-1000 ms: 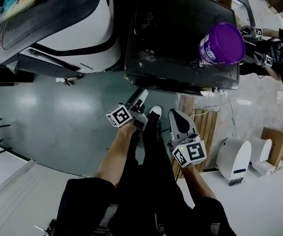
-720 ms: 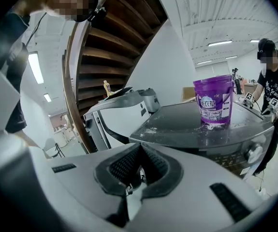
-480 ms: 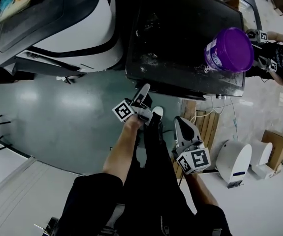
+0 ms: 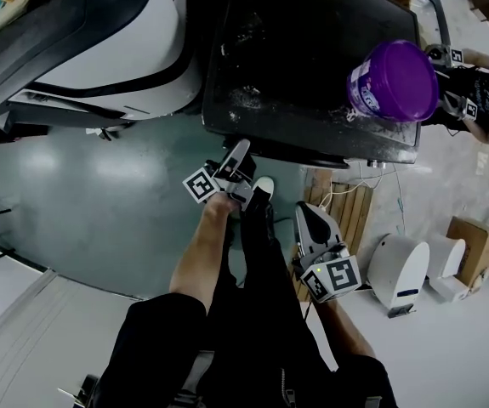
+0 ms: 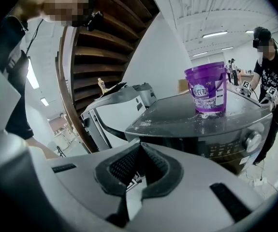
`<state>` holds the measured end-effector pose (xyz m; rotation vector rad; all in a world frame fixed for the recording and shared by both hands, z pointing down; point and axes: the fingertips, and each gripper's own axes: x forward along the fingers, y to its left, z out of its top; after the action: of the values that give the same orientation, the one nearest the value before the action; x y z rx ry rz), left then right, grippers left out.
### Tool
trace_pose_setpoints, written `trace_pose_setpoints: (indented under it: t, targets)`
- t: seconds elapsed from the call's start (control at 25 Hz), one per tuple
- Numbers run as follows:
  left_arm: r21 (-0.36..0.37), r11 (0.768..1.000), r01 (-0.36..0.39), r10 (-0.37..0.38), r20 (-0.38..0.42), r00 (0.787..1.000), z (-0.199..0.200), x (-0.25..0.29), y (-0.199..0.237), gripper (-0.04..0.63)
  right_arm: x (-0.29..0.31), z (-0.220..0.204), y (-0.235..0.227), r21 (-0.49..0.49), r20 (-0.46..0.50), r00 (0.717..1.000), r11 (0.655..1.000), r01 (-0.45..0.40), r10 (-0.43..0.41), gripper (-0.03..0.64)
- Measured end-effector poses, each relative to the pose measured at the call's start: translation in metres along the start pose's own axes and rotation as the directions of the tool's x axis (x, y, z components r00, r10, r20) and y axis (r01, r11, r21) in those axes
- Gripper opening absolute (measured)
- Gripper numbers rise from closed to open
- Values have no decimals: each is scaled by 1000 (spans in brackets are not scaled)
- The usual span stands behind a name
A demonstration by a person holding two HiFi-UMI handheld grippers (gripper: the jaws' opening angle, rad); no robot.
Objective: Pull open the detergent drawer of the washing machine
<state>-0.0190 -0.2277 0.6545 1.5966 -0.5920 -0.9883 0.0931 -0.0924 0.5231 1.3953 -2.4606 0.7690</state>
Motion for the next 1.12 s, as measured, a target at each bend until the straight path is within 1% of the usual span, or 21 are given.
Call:
trace_pose_setpoints:
  t: [0.2, 0.32, 0.56, 0.72, 0.88, 1.12]
  targets:
    - [39, 996, 80, -76, -79, 994, 2, 4, -2, 321, -2, -9, 2, 9, -28, 1000, 1000, -3, 3, 6]
    - [55, 994, 93, -87, -106, 991, 1, 5, -2, 321, -3, -13, 3, 17, -38, 999, 1000, 0, 1, 6]
    - [55, 995, 83, -78, -85, 993, 1, 5, -3, 321, -4, -20, 3, 22, -49, 999, 1000, -7, 8, 6]
    - [58, 996, 71, -68, -57, 996, 1, 4, -3, 319, -4, -22, 3, 42, -49, 999, 999, -9, 11, 6]
    - [54, 996, 72, -68, -60, 996, 2, 3, -2, 318, -3, -25, 4, 52, -54, 998, 999, -8, 11, 6]
    - [47, 996, 81, -78, -63, 995, 1, 3, -4, 299, -2, -28, 5, 68, -64, 998, 998, 0, 5, 6]
